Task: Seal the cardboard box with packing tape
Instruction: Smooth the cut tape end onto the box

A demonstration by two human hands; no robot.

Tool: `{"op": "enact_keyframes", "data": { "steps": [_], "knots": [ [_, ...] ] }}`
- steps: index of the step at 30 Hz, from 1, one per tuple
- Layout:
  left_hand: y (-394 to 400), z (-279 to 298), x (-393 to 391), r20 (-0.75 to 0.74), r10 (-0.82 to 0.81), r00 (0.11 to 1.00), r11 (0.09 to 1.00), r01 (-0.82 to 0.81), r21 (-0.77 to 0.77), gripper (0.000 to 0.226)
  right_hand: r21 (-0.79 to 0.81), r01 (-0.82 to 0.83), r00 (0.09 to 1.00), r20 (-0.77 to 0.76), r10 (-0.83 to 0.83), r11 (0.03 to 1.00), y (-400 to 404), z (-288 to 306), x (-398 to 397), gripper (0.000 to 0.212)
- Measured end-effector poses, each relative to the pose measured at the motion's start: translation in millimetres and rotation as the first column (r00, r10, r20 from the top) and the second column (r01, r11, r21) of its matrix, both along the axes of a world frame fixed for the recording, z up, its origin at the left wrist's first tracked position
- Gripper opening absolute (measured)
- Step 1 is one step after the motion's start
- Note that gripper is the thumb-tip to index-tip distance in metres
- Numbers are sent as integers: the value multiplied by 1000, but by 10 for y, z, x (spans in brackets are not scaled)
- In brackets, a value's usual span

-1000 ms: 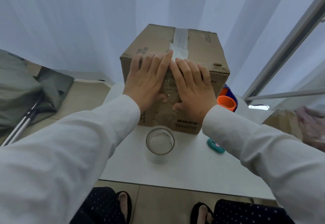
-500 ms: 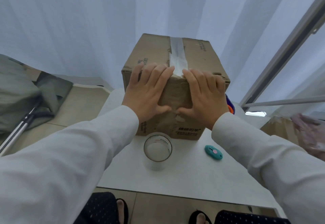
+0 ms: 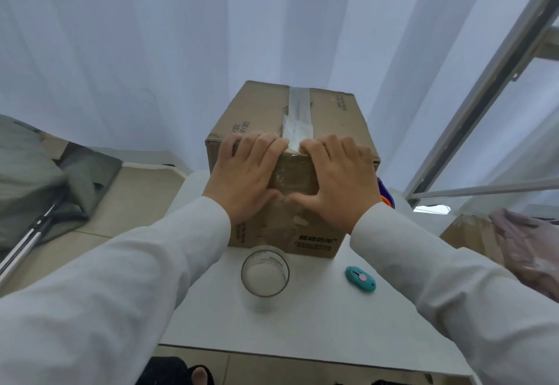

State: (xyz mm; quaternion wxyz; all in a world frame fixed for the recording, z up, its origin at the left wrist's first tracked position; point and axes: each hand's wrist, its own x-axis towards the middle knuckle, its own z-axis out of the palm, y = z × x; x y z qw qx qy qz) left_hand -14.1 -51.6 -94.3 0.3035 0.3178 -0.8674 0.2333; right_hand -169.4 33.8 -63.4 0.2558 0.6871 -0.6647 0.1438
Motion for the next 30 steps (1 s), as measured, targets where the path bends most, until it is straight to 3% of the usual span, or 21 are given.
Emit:
{"op": "enact_keyframes", "data": {
  "steps": [3,5,7,10,12,16,20,27,30],
  "knots": [
    [-1,64,29,-66,-22,998,997,27,77,59,102,-16,994,110,5,995,-60,274,64,54],
    [10,77,-9,-88,6,996,995,3,101,61,159,-98,956,288,49,982,-169,379,24,44],
    [17,58,-51,-72,29,997,995,-22,96,63,305,-182,928,367,61,935,-293,447,-16,41],
    [-3,37,-62,-81,26,996,996,-19,92,61,504,-224,927,373,24,834,-528,500,-40,36],
    [-16,36,-64,-91,20,996,996,-12,86,60,563,-209,927,376,-22,800,-682,521,-17,43],
    [-19,43,-72,-95,33,995,997,-27,70,58,585,-170,963,268,9,793,-748,512,2,44],
    [1,31,-65,-113,11,993,998,-5,58,56,571,-245,947,313,67,783,-553,515,-85,48],
    [11,37,-65,-109,44,993,997,-36,75,55,640,-99,964,251,-86,762,-719,652,22,46],
    [46,52,-82,-102,81,991,994,-73,87,59,626,-129,959,277,-64,769,-659,556,62,51]
  ]
}}
